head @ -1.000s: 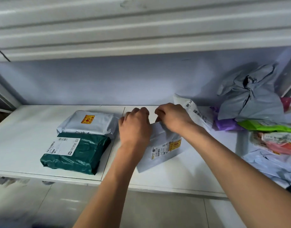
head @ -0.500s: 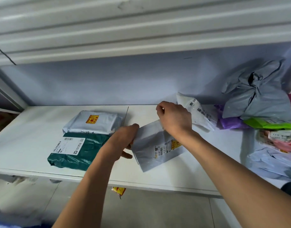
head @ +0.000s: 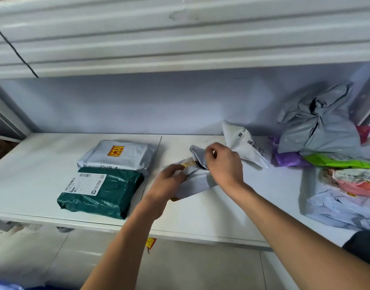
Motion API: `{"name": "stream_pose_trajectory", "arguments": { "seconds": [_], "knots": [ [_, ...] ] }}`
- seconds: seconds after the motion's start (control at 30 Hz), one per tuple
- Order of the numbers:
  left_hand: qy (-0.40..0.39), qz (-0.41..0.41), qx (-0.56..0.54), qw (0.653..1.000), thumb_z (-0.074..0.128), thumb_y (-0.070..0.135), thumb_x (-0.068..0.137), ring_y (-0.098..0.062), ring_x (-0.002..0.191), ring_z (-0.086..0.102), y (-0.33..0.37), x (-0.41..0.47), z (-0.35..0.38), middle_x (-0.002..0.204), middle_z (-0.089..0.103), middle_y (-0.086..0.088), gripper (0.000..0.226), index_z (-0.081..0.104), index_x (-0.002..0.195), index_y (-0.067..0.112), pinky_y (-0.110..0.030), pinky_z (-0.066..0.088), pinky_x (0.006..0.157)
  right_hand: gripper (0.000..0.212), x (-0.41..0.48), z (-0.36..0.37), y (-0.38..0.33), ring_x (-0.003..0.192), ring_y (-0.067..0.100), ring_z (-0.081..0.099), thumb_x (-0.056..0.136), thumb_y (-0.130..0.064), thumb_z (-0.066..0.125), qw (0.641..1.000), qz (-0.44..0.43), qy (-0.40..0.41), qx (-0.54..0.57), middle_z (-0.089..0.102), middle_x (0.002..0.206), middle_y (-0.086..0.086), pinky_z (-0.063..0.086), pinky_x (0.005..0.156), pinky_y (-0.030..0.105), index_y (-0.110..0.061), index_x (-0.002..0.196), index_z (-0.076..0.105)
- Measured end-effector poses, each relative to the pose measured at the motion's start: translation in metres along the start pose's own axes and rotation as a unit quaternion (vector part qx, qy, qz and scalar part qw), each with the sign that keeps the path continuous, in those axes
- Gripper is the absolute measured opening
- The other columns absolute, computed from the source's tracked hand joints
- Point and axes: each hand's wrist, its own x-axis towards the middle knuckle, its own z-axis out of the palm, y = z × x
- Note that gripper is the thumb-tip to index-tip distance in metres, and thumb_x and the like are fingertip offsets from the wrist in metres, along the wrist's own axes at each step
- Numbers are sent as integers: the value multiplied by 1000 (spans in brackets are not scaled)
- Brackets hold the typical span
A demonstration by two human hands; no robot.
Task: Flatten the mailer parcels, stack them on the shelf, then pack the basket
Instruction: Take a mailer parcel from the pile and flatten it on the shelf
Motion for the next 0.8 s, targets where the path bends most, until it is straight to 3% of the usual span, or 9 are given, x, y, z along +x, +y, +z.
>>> {"name": "stream_pose_trajectory", "arguments": {
  "seconds": [0.03, 0.1, 0.17, 0.23, 0.33, 0.4, 0.53, 0.63, 0.8],
  "knots": [
    [7, 24, 39, 999, 67, 31, 81, -21, 93, 58, -12, -1, 3, 114, 62, -8, 36, 65, 115, 20, -25, 45, 67, 25, -4, 6, 10, 89, 35, 64, 93, -30, 46, 997, 40, -52, -30, 71, 93, 9, 45, 68, 32, -18, 95, 67],
    [21, 124, 186, 974, 57, 39, 65, -26, 113, 51, -39, 4, 7, 128, 52, -10, 63, 62, 122, 11, -26, 44, 91, 24, -18, 17, 29, 92, 30, 66, 92, -31, 45, 975, 97, -192, -53, 72, 93, 5, 48, 73, 29, -22, 101, 66],
    [-15, 171, 337, 926, 48, 33, 64, -42, 128, 39, -75, 11, 13, 138, 41, -21, 73, 55, 130, 3, -42, 27, 113, 20, -33, 25, 44, 77, 21, 69, 90, -28, 46, 949, 140, -283, 7, 74, 81, -1, 54, 72, 28, -27, 105, 59],
    [-45, 161, 413, 895, 45, 25, 70, -42, 138, 27, -88, 11, 12, 148, 31, -19, 74, 42, 142, 7, -43, 13, 119, 13, -39, 26, 52, 55, 14, 65, 92, -23, 46, 939, 163, -295, 63, 73, 70, 0, 55, 59, 23, -27, 100, 56],
    [38, 133, 375, 917, 47, 26, 85, -31, 127, 45, -83, 11, 12, 146, 41, -2, 56, 43, 140, 22, -38, 36, 104, 13, -34, 27, 48, 52, 14, 67, 93, -22, 47, 934, 130, -329, 36, 72, 65, -1, 56, 56, 25, -22, 88, 59],
    [103, 84, 325, 936, 45, 39, 94, -34, 117, 50, -69, 18, 20, 141, 45, -2, 43, 42, 136, 29, -40, 41, 95, 15, -32, 26, 44, 56, 18, 70, 92, -21, 46, 923, 117, -367, 23, 72, 64, 0, 55, 54, 25, -19, 86, 60],
    [157, -19, 256, 954, 57, 65, 80, -33, 129, 33, -56, 31, 48, 136, 32, -6, 73, 32, 140, 30, -46, 35, 100, 19, -35, 22, 39, 60, 24, 70, 92, -13, 42, 886, 165, -418, 111, 72, 67, 9, 58, 57, 29, -8, 91, 60],
    [187, -40, 301, 934, 62, 69, 71, -30, 133, 24, -63, 41, 58, 138, 22, -5, 89, 22, 142, 33, -50, 32, 100, 21, -38, 17, 37, 64, 24, 68, 92, -5, 38, 849, 191, -461, 173, 67, 71, 13, 53, 55, 27, -6, 91, 59],
    [204, -68, 317, 924, 70, 69, 63, -30, 132, 27, -71, 51, 63, 139, 21, -5, 94, 22, 138, 37, -46, 30, 100, 13, -32, 7, 46, 72, 25, 69, 93, -6, 49, 792, 252, -504, 236, 68, 80, 16, 59, 69, 32, -4, 91, 62]
  ]
}}
